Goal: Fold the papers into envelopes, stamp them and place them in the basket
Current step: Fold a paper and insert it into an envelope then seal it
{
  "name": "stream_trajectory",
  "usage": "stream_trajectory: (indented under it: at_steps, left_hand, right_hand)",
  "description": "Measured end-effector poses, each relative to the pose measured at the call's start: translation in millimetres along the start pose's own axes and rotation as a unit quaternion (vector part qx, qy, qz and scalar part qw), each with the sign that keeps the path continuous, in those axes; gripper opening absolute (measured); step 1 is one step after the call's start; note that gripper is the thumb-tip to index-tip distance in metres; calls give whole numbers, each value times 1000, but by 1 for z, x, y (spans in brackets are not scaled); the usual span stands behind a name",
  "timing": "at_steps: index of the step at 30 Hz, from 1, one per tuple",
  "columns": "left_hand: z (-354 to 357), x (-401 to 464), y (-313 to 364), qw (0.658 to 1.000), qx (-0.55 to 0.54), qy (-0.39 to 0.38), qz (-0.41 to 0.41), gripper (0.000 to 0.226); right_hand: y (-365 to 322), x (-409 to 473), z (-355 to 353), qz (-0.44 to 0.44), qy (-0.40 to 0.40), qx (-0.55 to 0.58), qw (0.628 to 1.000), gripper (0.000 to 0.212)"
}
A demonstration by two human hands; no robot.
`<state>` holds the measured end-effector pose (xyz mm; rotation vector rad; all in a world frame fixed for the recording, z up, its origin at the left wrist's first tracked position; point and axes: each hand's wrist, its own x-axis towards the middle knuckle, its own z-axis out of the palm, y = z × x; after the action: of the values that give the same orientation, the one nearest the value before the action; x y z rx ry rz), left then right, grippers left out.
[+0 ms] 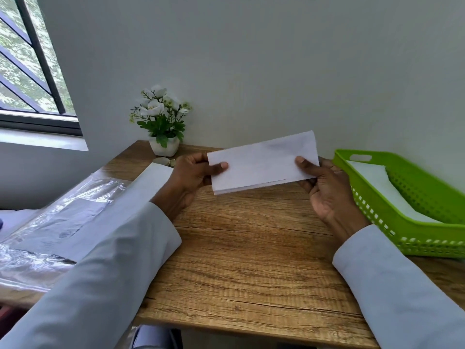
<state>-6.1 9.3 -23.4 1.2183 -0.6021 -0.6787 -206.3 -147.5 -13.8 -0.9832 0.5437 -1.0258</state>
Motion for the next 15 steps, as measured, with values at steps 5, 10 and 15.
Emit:
stream_trajectory:
  at_steps: [5,10,15]
  left_hand:
    - [-6,1,14,997,-41,64,26,15]
    - [-32,-1,29,990,139,7,37,11]
    - [-92,5,29,802,563,165,115,40]
  right_hand:
    - [-5,-1,-11,42,-118,-105,987,36]
    - [-2,-5,-8,35,-146,-132,980,39]
    - [-3,-2,-11,17,-83,-126,988,23]
